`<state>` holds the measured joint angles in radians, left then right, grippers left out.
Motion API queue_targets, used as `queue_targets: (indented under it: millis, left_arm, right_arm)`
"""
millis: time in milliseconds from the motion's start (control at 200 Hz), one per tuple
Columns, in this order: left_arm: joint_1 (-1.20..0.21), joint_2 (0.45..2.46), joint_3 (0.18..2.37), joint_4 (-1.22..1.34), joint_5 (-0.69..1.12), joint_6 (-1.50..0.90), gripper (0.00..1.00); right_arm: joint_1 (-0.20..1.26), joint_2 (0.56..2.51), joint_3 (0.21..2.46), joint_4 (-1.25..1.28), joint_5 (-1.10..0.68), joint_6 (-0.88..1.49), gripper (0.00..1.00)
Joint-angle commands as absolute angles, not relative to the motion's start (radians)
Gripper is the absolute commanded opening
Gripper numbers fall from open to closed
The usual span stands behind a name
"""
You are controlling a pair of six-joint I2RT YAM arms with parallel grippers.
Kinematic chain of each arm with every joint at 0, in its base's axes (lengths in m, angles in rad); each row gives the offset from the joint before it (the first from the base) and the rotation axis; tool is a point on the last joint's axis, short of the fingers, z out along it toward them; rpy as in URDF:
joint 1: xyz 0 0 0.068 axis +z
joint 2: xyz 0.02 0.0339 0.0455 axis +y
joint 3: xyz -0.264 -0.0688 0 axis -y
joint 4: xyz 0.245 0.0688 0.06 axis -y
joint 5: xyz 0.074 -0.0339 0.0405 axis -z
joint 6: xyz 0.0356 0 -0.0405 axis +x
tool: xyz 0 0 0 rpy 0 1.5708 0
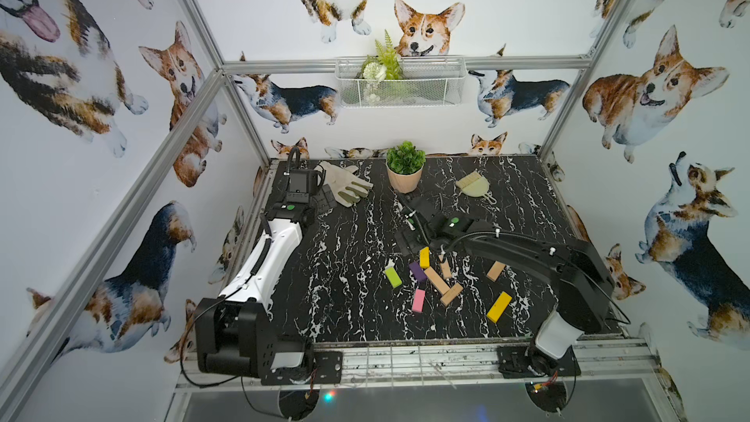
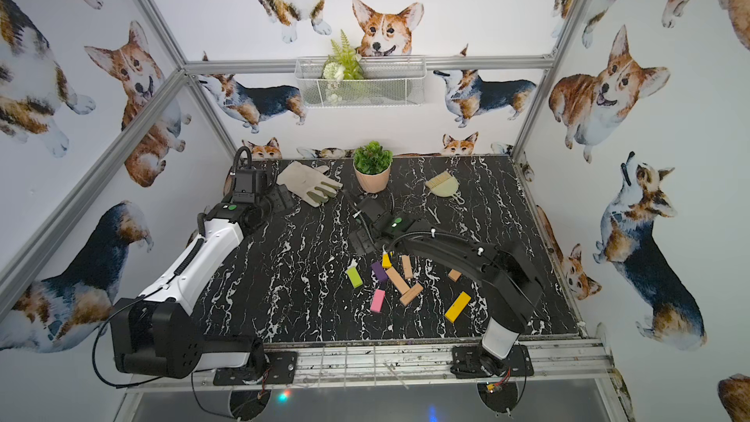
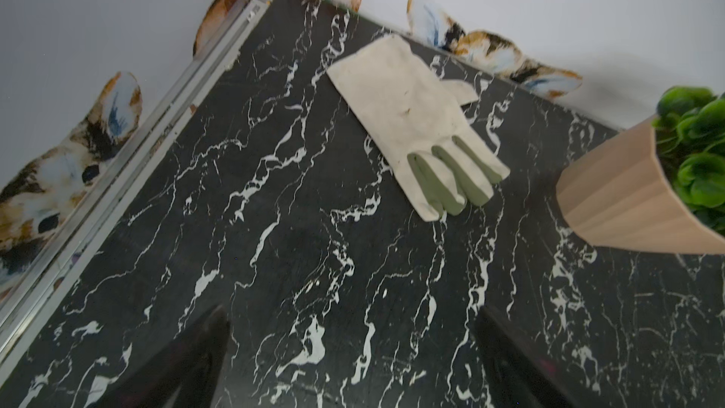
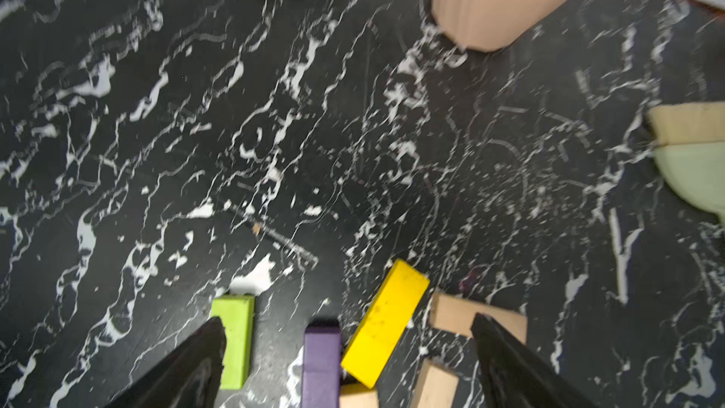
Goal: Assemble the letter k with building blocks
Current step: Pick up the building block from the center of the board.
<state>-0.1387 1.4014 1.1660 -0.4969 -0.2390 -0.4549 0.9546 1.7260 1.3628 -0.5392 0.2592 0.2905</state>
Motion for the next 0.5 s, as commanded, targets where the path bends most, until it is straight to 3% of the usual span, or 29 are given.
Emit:
queue_targets:
  millis: [0, 300, 495]
  left_arm:
    - [-0.14, 1.477, 1.253, -0.743, -0.233, -0.427, 1.0]
    - [-0.133, 1.496, 1.131, -0.615, -0.116, -0.405, 1.0]
    - [-0.111, 1.489, 1.131, -0.601, -0.108, -0.415, 1.0]
  right_arm:
    - [1.004, 1.817, 1.46, -0.748, 0.233, 0.414, 1.0]
    - [1.043, 1.93, 1.518, -0.821, 0.065, 0.501, 0.99]
    - [1.051, 2.022, 1.565, -0.822, -0.076, 0.478, 0.65]
